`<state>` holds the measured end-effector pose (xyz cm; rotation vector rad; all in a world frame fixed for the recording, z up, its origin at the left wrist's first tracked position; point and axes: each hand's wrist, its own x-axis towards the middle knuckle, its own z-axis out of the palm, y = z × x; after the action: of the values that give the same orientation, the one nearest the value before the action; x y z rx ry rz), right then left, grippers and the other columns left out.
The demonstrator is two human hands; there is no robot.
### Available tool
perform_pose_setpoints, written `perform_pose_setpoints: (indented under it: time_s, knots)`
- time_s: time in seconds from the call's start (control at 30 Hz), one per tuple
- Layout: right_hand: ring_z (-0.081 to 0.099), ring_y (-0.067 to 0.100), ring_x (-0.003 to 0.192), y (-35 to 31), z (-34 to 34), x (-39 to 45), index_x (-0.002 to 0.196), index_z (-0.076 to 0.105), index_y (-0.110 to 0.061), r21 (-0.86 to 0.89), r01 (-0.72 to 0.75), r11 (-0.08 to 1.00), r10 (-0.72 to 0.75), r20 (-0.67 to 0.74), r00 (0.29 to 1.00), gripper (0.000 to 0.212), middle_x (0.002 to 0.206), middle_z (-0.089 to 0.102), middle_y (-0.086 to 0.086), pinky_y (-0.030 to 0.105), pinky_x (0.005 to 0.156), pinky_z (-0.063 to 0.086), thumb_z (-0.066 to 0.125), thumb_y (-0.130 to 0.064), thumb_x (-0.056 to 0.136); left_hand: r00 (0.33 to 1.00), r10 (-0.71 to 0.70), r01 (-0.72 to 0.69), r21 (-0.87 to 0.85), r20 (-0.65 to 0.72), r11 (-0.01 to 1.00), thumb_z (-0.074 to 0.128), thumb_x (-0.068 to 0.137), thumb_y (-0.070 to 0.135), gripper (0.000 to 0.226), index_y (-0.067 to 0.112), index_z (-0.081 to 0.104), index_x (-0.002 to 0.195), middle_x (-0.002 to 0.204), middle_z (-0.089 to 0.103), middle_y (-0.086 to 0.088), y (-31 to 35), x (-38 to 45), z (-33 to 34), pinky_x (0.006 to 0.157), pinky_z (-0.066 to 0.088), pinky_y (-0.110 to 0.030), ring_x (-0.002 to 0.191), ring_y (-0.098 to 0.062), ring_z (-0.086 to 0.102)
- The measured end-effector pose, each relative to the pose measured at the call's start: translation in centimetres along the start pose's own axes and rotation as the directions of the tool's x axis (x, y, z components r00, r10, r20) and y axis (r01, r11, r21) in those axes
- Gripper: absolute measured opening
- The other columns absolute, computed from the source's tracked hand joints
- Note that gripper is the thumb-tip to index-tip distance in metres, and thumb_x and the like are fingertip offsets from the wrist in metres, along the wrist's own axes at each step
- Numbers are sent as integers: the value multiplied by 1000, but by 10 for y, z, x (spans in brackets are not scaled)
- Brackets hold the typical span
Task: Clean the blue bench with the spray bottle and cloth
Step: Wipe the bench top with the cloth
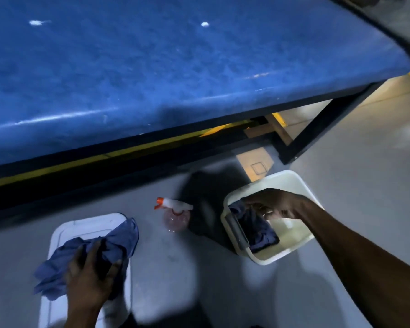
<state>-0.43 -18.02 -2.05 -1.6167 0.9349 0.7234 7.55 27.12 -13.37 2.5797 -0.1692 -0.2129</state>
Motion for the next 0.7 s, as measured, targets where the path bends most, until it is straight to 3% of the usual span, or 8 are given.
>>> perform_pose_setpoints:
  time_s: [0.03, 0.1, 0.13, 0.2, 0.37, 0.47, 0.57, 0.7]
  knots:
    - [59, 18, 77, 13, 6, 11, 103, 68, -18, -120, -2, 993, -12, -118, 993, 24, 94, 59, 7, 29, 70, 48, 74, -38, 89, 999, -16, 16, 16, 41, 1000, 38, 70, 83, 111, -3, 64, 137, 138, 55, -44, -3, 0, 3, 103, 45, -70, 125, -64, 54]
    - [59, 29, 112, 41, 21, 34, 137, 51, -23, -527, -40, 849, -124, -271, 955, 61, 128, 56, 10, 40, 96, 51, 73, -49, 86, 992, -53, 49, 38, 111, 998, 15, 71, 101, 131, -1, 67, 135, 141, 54, -42, -6, 0, 4, 100, 46, -71, 126, -65, 53]
    - [52, 34, 125, 54, 31, 43, 150, 37, -24, -633, -39, 773, -170, -265, 949, 79, 140, 46, 12, 45, 105, 46, 72, -52, 85, 993, -47, 40, 68, 110, 997, 9, 72, 101, 134, -2, 69, 133, 140, 56, -42, -10, 0, 6, 96, 48, -73, 123, -66, 55]
    - [44, 39, 131, 72, 50, 59, 157, 17, -26, -638, -76, 766, -170, -316, 933, 93, 150, 29, 14, 52, 108, 43, 71, -52, 86, 995, -51, 45, 74, 90, 996, 10, 72, 102, 133, 0, 70, 132, 141, 55, -42, -16, -2, 13, 94, 49, -75, 122, -67, 56]
    - [49, 36, 119, 88, 70, 83, 154, 13, -25, -713, -158, 683, -248, -430, 868, 83, 141, 34, 12, 57, 95, 52, 66, -32, 90, 991, -134, 134, 39, 23, 990, 19, 62, 106, 131, 11, 67, 138, 147, 50, -35, -28, 0, 21, 112, 36, -65, 136, -57, 46]
    - [58, 35, 107, 85, 62, 80, 149, 23, -29, -679, -106, 727, -259, -413, 873, 73, 131, 41, 11, 51, 87, 57, 66, -22, 91, 987, -149, 143, 84, 67, 986, 48, 64, 83, 102, 18, 66, 140, 148, 51, -30, -28, 3, 17, 114, 32, -60, 137, -52, 44]
    - [59, 42, 102, 76, 50, 69, 136, 45, -20, -576, -76, 814, -290, -516, 806, 42, 123, 49, 18, 51, 89, 52, 54, -17, 95, 969, -208, 187, 160, 130, 969, 78, 78, 58, 77, 22, 61, 144, 150, 47, -23, -25, 10, 13, 111, 36, -58, 134, -51, 42]
    - [58, 47, 106, 50, 34, 27, 126, 53, -11, -383, 37, 923, -316, -700, 641, 37, 117, 55, 27, 50, 89, 48, 58, -8, 90, 954, -259, 221, 231, 151, 948, 82, 82, 50, 77, 29, 54, 150, 152, 45, -20, -15, 11, 9, 103, 43, -59, 130, -51, 41]
